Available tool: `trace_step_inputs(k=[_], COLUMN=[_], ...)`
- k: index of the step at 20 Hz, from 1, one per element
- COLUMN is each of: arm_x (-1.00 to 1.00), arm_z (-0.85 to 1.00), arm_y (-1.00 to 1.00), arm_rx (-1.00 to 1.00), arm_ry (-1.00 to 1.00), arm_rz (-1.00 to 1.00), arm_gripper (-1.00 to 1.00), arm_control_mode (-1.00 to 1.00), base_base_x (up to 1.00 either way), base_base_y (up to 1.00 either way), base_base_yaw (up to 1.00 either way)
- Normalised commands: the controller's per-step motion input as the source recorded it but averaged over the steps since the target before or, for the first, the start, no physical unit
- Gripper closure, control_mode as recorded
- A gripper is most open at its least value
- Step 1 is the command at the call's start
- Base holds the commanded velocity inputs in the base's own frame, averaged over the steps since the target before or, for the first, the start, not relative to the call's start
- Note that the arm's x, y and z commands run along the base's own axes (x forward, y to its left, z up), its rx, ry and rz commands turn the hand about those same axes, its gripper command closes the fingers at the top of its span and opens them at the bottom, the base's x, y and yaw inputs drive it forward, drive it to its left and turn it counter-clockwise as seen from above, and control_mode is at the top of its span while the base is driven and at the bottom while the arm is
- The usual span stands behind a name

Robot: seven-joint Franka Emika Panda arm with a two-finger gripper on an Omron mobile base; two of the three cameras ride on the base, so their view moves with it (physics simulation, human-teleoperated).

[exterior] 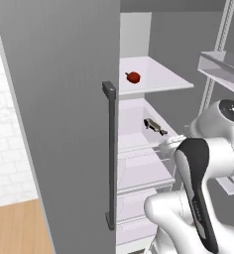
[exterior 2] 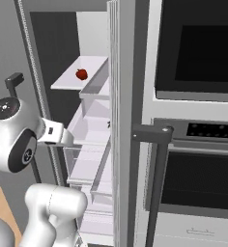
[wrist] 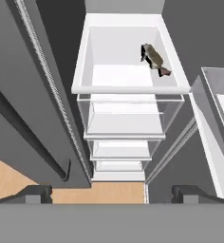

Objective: Place one bell pepper and one fish in each tupperware on the nearby counter, to pack two identical lunches.

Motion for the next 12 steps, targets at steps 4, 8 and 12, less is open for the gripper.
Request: trace_step_inputs(k=[4,8,12], arm_x=[0.23,0.15,0.30], arm_z=[0.56,0.55,0.57], arm_y=[0.10,0.09,0.00], arm_rx=[0.00,0.00,0.00], arm_ry=[-0.35,-0.33,-0.14], arm_rz=[0.06,0.01,0.00], arm_gripper=[-1.00,-1.00,-1.00], arm_control_mode=[-1.00,-1.00,-1.00], base_base_x=[0.00,0.00,0.00], base_base_y=[0.00,0.00,0.00], base_base_yaw=[0.00,0.00,0.00])
